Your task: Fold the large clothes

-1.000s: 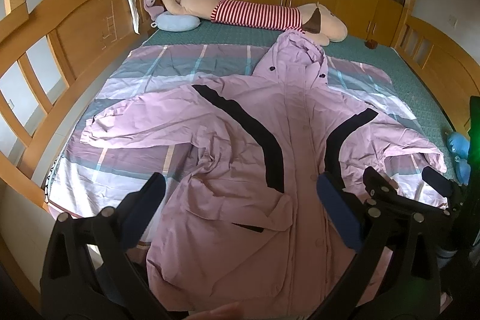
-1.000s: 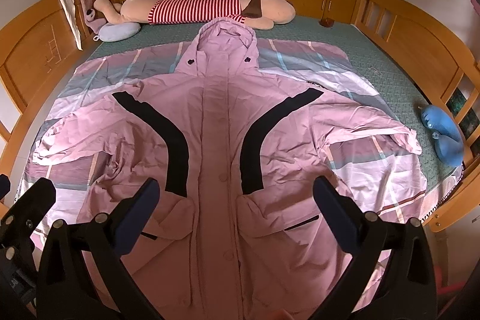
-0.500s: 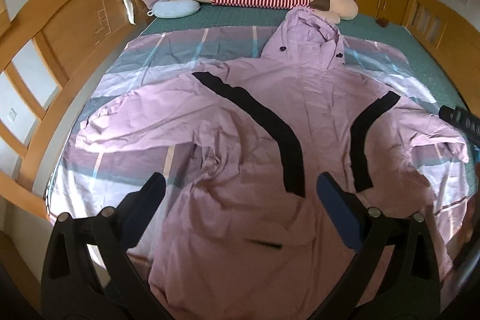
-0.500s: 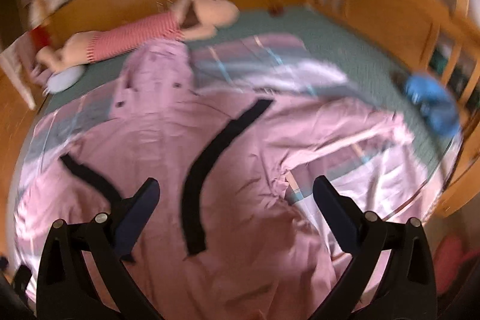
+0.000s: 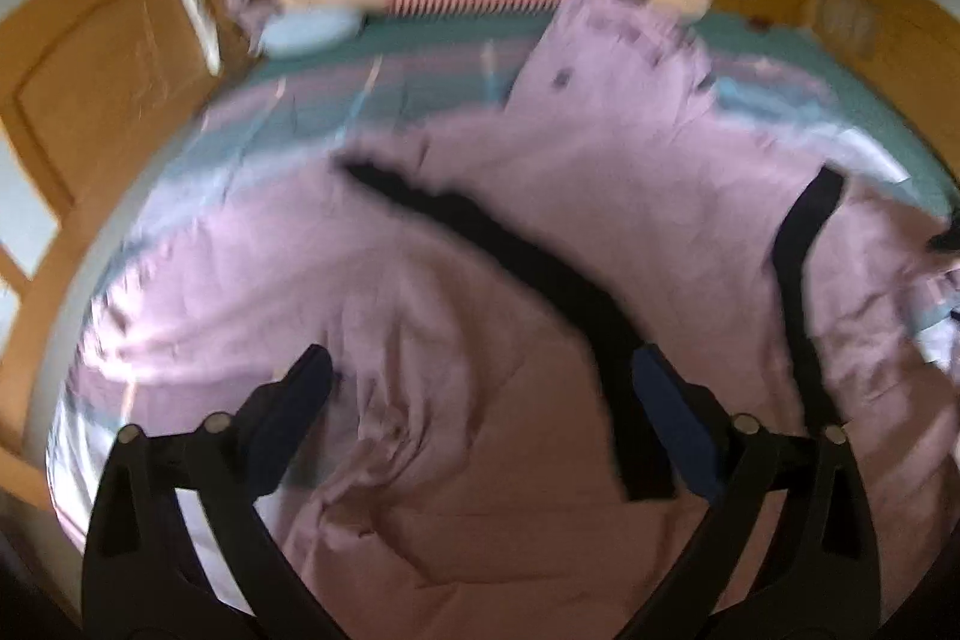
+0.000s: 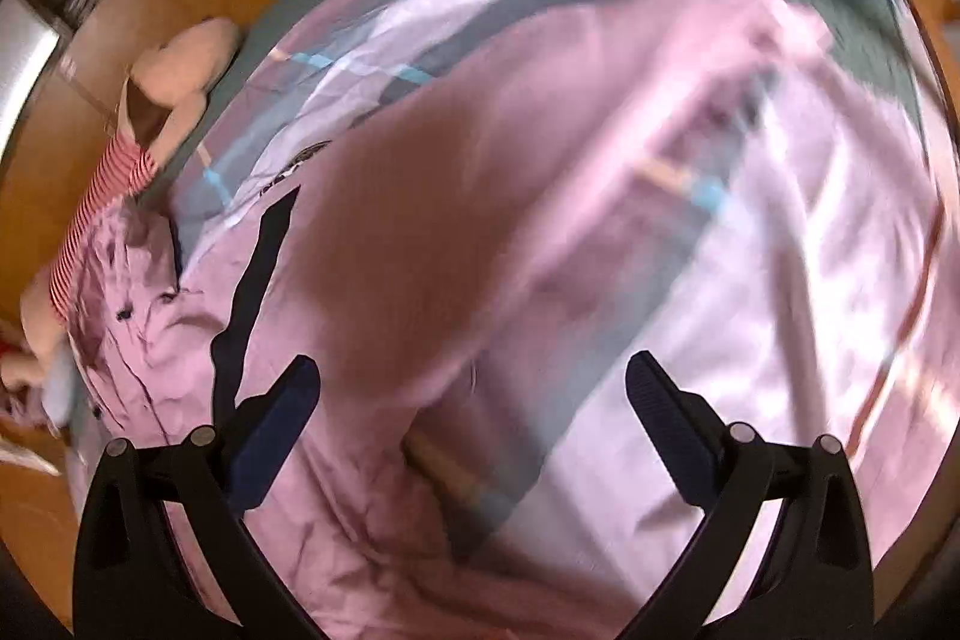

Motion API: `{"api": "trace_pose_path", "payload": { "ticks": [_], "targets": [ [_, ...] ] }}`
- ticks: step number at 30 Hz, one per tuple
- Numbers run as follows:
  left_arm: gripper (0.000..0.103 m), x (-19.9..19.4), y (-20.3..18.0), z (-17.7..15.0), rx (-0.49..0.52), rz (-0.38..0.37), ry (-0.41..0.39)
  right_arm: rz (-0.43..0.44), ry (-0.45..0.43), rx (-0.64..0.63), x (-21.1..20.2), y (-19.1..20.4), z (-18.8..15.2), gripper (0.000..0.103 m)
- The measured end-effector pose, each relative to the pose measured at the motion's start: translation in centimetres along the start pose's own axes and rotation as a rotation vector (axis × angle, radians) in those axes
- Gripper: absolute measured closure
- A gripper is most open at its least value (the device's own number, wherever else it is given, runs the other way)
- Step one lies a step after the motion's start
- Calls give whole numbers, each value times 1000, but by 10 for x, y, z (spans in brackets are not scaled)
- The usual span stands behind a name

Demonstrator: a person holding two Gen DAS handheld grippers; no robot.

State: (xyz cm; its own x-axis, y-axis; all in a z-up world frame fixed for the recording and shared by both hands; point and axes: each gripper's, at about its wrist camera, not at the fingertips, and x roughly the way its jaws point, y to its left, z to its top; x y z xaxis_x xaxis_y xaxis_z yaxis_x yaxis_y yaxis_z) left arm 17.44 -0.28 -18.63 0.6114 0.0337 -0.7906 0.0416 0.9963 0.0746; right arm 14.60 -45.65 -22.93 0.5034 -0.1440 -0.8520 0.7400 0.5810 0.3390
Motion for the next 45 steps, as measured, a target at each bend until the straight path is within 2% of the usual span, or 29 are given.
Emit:
{"api": "trace_pose_path", "payload": {
  "ticks": [1,2,3,4,5,7,10,11,12,13,14,17,20,23,26,28,30,32,34,35,37,39,41,45],
  "targets": [
    [22,8,4,-2,-7,-17,37,14,14,-5,5,-1,8,1],
    [27,14,9,-2,-26,-42,68,30,29,7,12,-3,14,1],
    [26,15,13,-2,-45,-55,71,58,54,35,22,-8,20,1],
    [19,14,17,0,-72,-64,57,100,78,70,35,-16,25,1],
    [4,12,19,-1,-89,-68,43,145,86,108,46,-25,29,1],
    [2,7,20,-1,-118,-77,10,199,73,168,58,-44,36,1],
    [2,6,12,-2,-97,-124,14,283,27,237,70,-63,41,2],
    [2,6,9,-2,-82,-127,20,286,25,243,69,-62,42,17],
    [2,5,6,-4,-63,-124,28,296,25,243,68,-60,43,56],
    [2,6,2,-5,-47,-120,35,323,28,239,68,-58,42,76],
    [2,8,-2,-6,-26,-117,42,339,38,233,67,-52,41,90],
    [2,10,-9,-7,12,-112,60,323,-29,164,53,-30,39,95],
    [2,14,-10,-9,28,-96,77,316,-145,56,20,-4,41,95],
    [2,18,-8,-10,17,-89,93,397,-218,-5,-17,16,35,97],
    [2,23,0,-7,-17,-84,111,434,-265,-183,-51,52,14,97],
    [2,25,6,-6,-46,-82,121,500,-251,-353,-70,84,-13,97],
    [2,28,10,-6,-67,-77,126,514,-237,-539,-82,119,-48,97],
    [2,30,16,-5,-93,-74,134,456,-239,-791,-88,158,-97,97],
    [2,32,22,-4,-126,-60,143,334,-224,-1095,-83,193,-158,95],
    [2,34,25,-4,-138,-53,147,268,-217,-1190,-74,202,-182,91],
    [2,37,32,-5,-168,-39,165,194,-196,-1273,-58,212,-207,70],
    [2,41,41,-6,-210,-55,186,221,-165,-1272,-53,217,-210,27],
    [2,45,47,-7,-256,-97,204,257,-170,-1234,-57,216,-203,18],
    [2,46,48,-9,-287,-127,208,301,-222,-1154,-71,205,-183,16]
  ]
}}
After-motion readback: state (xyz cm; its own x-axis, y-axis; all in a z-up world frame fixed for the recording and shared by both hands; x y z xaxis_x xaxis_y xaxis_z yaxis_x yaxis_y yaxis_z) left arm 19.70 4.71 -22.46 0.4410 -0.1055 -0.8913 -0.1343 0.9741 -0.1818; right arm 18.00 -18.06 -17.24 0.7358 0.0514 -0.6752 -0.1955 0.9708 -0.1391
